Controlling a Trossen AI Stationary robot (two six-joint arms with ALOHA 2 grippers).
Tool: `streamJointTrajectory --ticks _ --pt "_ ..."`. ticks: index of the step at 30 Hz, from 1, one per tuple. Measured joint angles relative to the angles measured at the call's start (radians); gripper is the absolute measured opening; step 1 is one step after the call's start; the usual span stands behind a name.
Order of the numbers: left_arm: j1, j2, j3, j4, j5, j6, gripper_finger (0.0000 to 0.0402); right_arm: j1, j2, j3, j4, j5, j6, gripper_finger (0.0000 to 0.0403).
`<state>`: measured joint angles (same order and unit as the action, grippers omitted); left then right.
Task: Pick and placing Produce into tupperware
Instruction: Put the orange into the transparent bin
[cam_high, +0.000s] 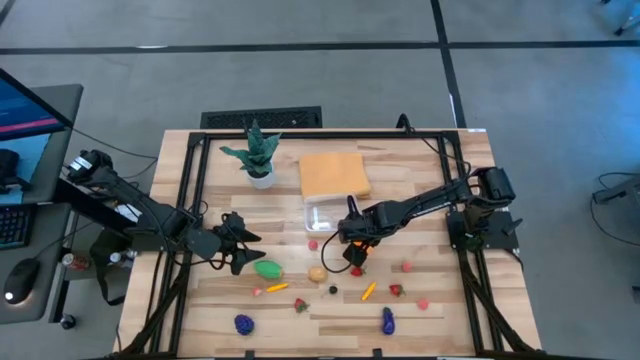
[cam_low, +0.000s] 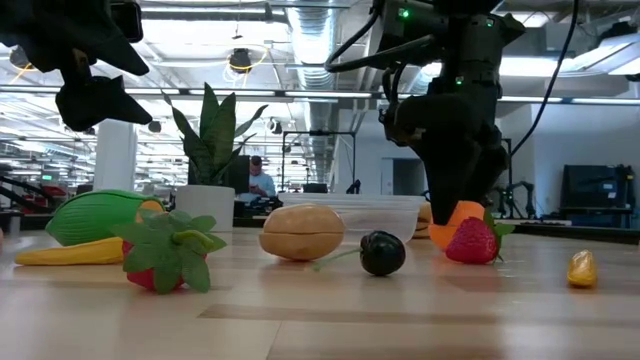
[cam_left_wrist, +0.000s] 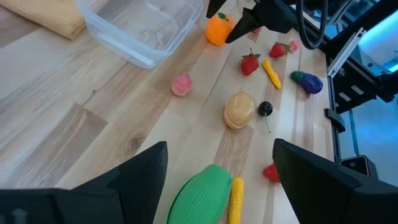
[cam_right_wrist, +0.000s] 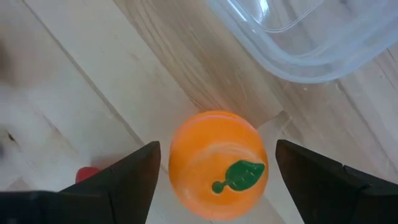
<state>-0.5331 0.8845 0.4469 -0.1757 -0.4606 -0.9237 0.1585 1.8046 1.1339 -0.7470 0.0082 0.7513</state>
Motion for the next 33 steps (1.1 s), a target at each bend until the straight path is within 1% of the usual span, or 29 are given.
streamJointTrajectory --ticks 20,33 --pt "0.000 0.000 0.000 0.000 0.000 0.002 0.0281 0.013 0.000 0.000 -0.025 -0.003 0.008 0.0308" --pt "0.000 0.000 0.000 0.000 -0.019 0.005 0.0281 0.013 0.000 0.000 -0.025 -0.003 0.008 0.0244"
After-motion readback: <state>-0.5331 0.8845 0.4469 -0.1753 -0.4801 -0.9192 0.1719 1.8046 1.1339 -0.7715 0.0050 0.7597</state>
